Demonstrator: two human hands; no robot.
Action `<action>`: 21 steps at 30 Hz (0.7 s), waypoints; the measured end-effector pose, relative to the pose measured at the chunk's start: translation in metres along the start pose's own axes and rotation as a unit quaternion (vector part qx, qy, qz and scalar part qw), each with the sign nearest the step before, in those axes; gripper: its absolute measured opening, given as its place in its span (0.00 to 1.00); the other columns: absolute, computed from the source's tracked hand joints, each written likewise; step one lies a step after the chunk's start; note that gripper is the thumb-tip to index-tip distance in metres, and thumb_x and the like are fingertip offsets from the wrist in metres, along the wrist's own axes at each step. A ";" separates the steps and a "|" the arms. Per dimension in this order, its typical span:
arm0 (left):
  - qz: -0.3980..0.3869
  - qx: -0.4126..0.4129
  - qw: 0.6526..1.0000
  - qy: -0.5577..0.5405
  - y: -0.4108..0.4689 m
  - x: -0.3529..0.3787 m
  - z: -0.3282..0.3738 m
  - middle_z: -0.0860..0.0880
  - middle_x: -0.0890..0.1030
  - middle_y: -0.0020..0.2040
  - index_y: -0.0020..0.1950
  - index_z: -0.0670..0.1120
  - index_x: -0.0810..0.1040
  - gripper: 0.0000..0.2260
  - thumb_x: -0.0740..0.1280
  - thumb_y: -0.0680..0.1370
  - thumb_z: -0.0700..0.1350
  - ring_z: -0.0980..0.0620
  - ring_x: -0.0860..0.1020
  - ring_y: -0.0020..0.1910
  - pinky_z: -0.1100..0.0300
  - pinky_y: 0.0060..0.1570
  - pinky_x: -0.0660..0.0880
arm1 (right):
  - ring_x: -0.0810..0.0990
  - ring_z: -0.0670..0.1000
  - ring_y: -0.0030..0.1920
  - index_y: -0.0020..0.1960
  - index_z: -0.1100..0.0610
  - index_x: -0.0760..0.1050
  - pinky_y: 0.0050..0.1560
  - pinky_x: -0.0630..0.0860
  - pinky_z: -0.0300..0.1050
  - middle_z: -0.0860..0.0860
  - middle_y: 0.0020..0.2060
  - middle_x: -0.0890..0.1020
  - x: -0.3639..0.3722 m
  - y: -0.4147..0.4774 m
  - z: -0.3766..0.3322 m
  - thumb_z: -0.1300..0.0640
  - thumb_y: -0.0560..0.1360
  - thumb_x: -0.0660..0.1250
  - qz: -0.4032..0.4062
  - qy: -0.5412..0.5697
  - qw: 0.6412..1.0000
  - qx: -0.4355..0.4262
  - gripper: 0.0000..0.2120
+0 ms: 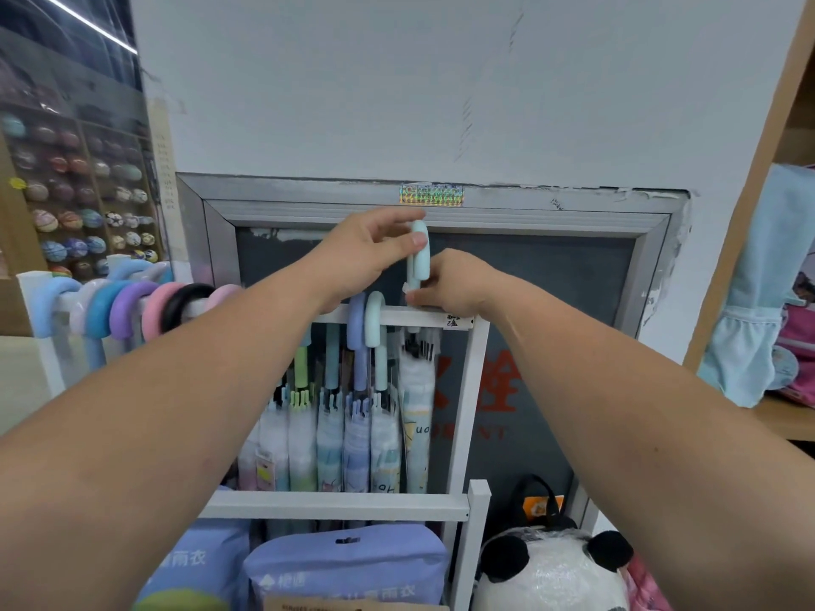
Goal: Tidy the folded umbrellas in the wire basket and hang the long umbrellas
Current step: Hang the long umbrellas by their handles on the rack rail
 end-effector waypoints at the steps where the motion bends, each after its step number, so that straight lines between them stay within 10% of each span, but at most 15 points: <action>1: -0.001 -0.004 1.000 -0.006 -0.001 0.000 -0.003 0.52 0.83 0.58 0.66 0.53 0.80 0.16 0.73 0.78 0.46 0.58 0.81 0.56 0.60 0.59 0.74 | 0.73 0.51 0.33 0.33 0.51 0.72 0.36 0.70 0.46 0.49 0.30 0.76 -0.001 -0.001 -0.001 0.45 0.76 0.71 -0.002 -0.021 1.000 0.001 0.17; 11: -0.011 -0.009 1.000 -0.012 -0.008 0.003 -0.013 0.47 0.85 0.53 0.58 0.51 0.83 0.21 0.82 0.67 0.40 0.48 0.85 0.51 0.52 0.57 0.81 | 0.73 0.47 0.36 0.43 0.47 0.77 0.37 0.68 0.41 0.44 0.34 0.77 -0.016 -0.018 0.005 0.50 0.79 0.68 -0.068 -0.005 0.996 -0.061 0.07; 16: -0.043 -0.021 0.997 0.061 -0.011 0.009 -0.016 0.49 0.86 0.52 0.60 0.46 0.82 0.23 0.83 0.66 0.41 0.52 0.86 0.49 0.54 0.59 0.81 | 0.77 0.42 0.65 0.64 0.45 0.81 0.73 0.65 0.45 0.41 0.60 0.83 -0.025 -0.029 0.028 0.51 0.76 0.70 -0.107 0.154 0.981 -0.049 0.17; 21: -0.104 -0.006 0.976 0.193 -0.007 0.010 -0.012 0.55 0.87 0.48 0.54 0.50 0.84 0.18 0.83 0.66 0.44 0.59 0.85 0.47 0.56 0.55 0.82 | 0.75 0.42 0.67 0.66 0.43 0.79 0.75 0.64 0.50 0.40 0.62 0.82 -0.025 -0.033 0.030 0.45 0.78 0.69 -0.110 0.105 0.987 -0.047 0.17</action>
Point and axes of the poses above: each hand's wrist, its own y-axis towards the middle knuckle, its own x-axis out of the palm, z = x × y, the point moved 1 cm from there along y, towards the middle knuckle
